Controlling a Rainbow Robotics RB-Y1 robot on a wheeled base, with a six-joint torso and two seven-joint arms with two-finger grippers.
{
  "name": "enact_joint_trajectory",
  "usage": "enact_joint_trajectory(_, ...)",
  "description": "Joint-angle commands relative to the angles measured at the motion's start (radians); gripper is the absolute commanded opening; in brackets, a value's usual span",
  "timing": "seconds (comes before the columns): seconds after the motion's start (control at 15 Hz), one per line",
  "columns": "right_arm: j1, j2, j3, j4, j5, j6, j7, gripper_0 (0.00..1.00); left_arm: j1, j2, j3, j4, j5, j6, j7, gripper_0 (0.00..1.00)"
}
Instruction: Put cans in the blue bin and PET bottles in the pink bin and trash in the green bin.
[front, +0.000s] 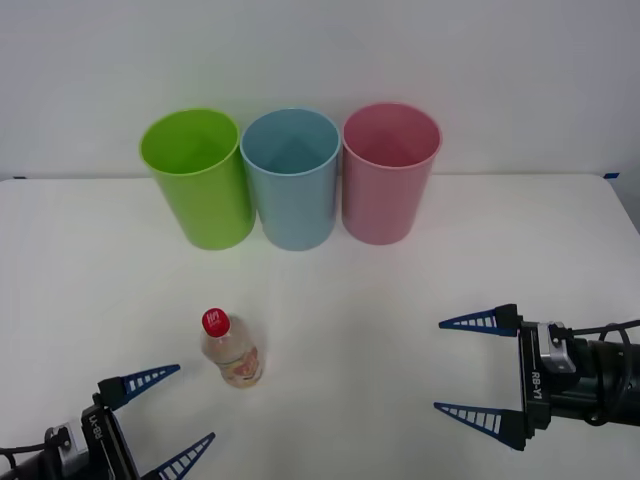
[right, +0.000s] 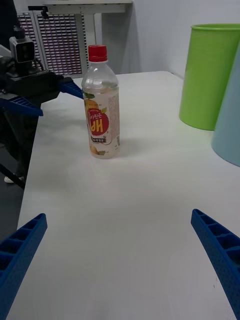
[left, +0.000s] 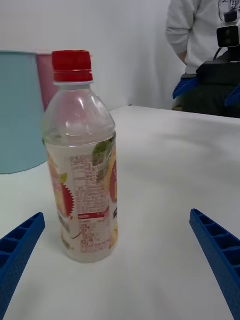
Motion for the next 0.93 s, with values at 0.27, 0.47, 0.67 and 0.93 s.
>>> enact_joint_trajectory(0.27,0.000,0.000,0.000,0.000,0.000,0.000,0.000,1.00,0.006,0.015,0.027,0.000,-0.002,-0.003,0.016,1.00)
enact_joint_trajectory(0.47,0.000,0.000,0.000,0.000,0.000,0.000,0.000,1.00,0.003,0.011,0.027,0.000,-0.002,-0.003,0.019,1.00)
enact_joint_trajectory(0.67,0.000,0.000,0.000,0.000,0.000,0.000,0.000,1.00,-0.003,-0.002,0.027,0.000,-0.007,0.003,0.021,1.00)
enact_joint_trajectory(0.93,0.000,0.000,0.000,0.000,0.000,0.000,0.000,1.00,-0.020,-0.022,0.027,0.000,-0.030,0.027,0.021,1.00)
